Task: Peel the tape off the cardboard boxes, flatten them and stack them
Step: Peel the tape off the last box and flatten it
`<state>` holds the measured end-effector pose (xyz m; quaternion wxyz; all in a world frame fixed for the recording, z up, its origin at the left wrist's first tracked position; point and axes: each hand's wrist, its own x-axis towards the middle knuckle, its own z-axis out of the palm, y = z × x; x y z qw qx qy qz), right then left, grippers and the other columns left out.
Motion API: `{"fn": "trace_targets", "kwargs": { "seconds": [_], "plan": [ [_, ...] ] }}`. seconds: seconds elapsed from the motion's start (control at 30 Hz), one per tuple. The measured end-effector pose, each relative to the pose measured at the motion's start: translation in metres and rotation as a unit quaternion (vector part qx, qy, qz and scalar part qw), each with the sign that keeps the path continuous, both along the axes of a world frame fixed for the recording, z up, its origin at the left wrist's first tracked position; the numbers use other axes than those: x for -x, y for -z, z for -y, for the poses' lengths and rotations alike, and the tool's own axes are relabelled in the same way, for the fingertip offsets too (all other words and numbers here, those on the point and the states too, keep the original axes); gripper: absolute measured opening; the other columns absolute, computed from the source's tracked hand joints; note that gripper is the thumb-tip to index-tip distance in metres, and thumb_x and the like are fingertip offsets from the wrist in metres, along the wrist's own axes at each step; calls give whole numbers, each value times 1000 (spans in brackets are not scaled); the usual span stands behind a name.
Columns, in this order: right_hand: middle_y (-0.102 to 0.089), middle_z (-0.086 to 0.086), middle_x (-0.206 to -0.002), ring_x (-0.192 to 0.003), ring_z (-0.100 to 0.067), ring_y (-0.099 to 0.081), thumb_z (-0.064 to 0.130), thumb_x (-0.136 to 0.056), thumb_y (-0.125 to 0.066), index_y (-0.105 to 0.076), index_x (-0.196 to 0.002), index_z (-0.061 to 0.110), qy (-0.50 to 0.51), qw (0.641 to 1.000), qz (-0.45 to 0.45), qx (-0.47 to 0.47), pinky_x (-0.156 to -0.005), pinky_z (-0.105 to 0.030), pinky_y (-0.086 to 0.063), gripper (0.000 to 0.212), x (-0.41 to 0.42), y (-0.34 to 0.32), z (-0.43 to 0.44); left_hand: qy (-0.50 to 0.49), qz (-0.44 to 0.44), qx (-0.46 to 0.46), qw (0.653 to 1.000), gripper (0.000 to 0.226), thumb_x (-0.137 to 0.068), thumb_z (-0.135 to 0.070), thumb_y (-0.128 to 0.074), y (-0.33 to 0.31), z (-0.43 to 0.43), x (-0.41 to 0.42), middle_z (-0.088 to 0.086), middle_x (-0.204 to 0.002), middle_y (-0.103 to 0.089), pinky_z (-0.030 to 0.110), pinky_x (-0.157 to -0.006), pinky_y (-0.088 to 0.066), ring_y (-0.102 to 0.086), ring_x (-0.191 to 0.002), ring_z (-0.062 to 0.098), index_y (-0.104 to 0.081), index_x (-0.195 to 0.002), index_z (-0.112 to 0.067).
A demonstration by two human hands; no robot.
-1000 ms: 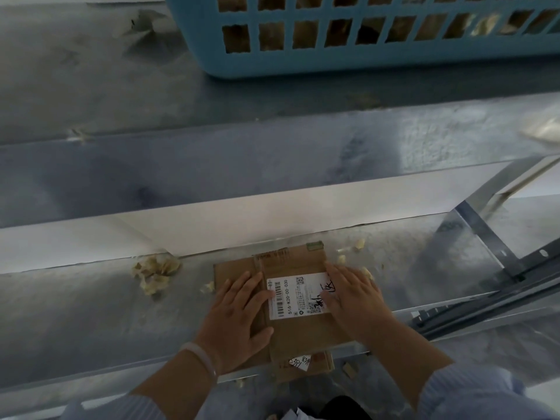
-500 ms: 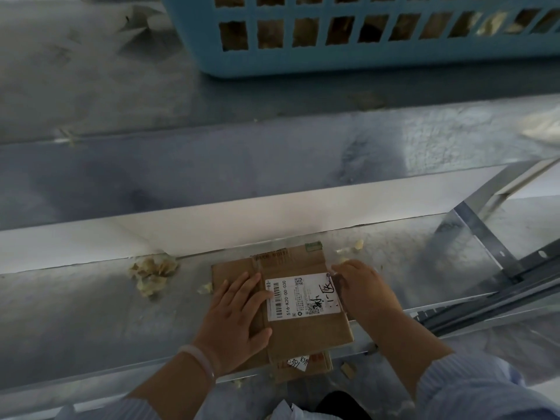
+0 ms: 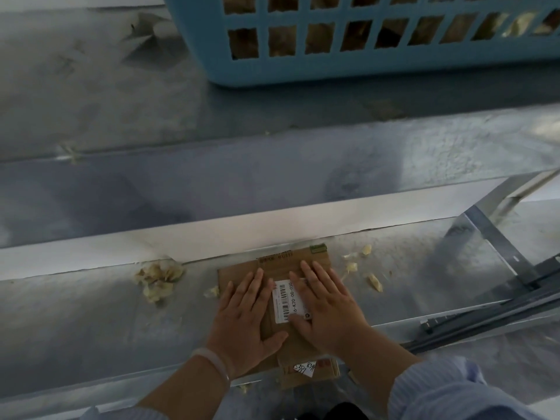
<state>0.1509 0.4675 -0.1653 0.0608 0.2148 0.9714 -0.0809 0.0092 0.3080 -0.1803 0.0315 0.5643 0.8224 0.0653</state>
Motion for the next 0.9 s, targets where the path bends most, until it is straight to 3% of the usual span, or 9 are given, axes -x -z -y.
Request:
{"fn": "trace_targets", "kwargs": {
  "seconds": [0.27,0.4,0.47,0.53,0.6,0.7,0.77,0.9],
  "plan": [
    [-31,-14,-156,-143,-31,-31,75,-90,-23,-28,-151,21,31,999,2,8,-109,-45,-17,82,11,4,0,-21,6,-1,1000,87,-75,-76,-44,1,-7,9,8,-155,-30,50,-110,-18,-29,-142,24,-37,-146,-25],
    [-35,-15,-155,-142,-31,-35,75,-90,-19,-28,-150,20,35,999,14,13,-108,-45,-18,82,14,4,-2,-23,12,-3,1000,84,-80,-79,-33,2,-7,11,5,-157,-27,49,-111,-16,-26,-144,23,-34,-147,-27],
    [-16,-13,-161,-148,-28,-17,77,-88,-11,-14,-154,19,22,1000,7,21,-114,-43,-9,88,15,2,-4,-23,9,-2,1000,83,-83,-79,-25,-1,-7,11,5,-156,-28,48,-111,-17,-28,-143,22,-36,-147,-27],
    [19,-3,-159,-148,-19,16,78,-86,-3,7,-154,22,10,999,-18,24,-119,-36,12,89,10,1,-7,-39,15,-5,999,81,-85,-78,-24,-5,-4,6,6,-152,-36,47,-111,-20,-35,-139,24,-43,-143,-26],
    [29,7,-153,-145,-11,23,73,-86,-10,9,-155,23,27,997,-21,63,-115,-28,18,87,1,-4,-8,-84,36,-12,996,79,-86,-77,-21,-7,4,-3,7,-145,-45,44,-110,-31,-43,-132,27,-51,-137,-23],
    [12,12,-161,-148,-8,11,61,-95,-34,-2,-156,25,82,989,-34,121,-120,-28,4,77,-21,-11,-1,-153,62,-33,986,80,-87,-75,-19,-9,23,-19,5,-138,-50,45,-96,-47,-50,-122,27,-58,-131,-20],
    [-6,10,-161,-148,-12,-3,58,-96,-40,-14,-155,24,122,982,-54,135,-122,-34,-10,73,-38,-12,7,-172,54,-49,982,76,-86,-73,-28,-10,37,-26,3,-131,-52,44,-88,-51,-50,-114,24,-61,-127,-18],
    [-42,8,-132,-125,-12,-36,55,-90,-56,-43,-139,25,210,964,-101,126,-110,-34,-34,59,-62,-22,14,-239,56,-41,969,70,-78,-67,-43,-19,51,-33,2,-119,-57,42,-83,-53,-55,-103,24,-63,-124,-18]
  ]
}}
